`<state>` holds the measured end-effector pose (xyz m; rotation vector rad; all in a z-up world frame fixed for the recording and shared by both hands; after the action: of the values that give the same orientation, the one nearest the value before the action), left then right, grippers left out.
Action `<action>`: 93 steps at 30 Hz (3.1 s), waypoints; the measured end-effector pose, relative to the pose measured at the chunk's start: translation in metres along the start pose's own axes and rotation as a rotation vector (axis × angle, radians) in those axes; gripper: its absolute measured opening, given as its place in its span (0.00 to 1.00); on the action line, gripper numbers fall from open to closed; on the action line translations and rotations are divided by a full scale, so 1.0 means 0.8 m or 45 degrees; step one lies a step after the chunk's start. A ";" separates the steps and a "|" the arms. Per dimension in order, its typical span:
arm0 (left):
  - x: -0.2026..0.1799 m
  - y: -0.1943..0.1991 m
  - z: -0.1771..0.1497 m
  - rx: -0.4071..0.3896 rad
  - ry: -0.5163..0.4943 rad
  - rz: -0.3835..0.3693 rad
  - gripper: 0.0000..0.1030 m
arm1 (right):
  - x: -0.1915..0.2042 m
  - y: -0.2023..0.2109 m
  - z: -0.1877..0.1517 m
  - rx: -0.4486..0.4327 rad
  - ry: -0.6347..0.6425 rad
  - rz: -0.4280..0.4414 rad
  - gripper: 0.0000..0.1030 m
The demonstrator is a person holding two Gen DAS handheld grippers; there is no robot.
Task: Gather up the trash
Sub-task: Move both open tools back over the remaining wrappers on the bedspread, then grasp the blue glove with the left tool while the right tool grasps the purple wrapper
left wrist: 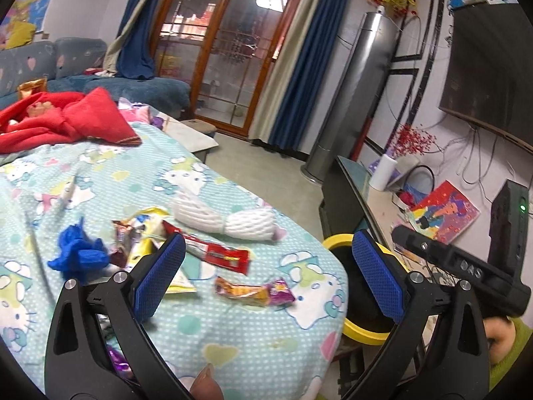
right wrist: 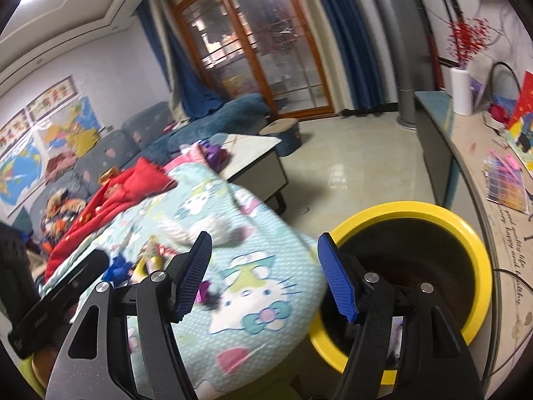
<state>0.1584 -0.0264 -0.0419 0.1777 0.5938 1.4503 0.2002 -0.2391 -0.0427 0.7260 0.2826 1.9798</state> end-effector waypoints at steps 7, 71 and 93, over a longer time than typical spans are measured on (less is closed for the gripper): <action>0.037 0.010 0.011 -0.026 0.070 0.064 0.89 | 0.037 -0.008 -0.011 0.053 0.060 0.079 0.62; 0.231 -0.013 -0.030 0.253 0.487 0.178 0.43 | 0.244 -0.103 -0.171 0.630 0.568 0.451 0.21; 0.212 0.024 -0.003 0.114 0.438 0.136 0.09 | 0.230 -0.072 -0.146 0.590 0.488 0.482 0.21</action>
<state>0.1416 0.1392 -0.0813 0.0287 0.9420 1.5716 0.1075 -0.0401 -0.0942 0.7170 0.9127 2.4471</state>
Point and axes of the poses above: each gripper's, at about its wrist camera, not at the fingertips, and y roughly against the way its jaws point, x to its left, z to its top, the point moved 4 cm from there along -y, roughly the way its jaws point, and after that the axes turned 4 degrees about z, right-handed, at the moved point
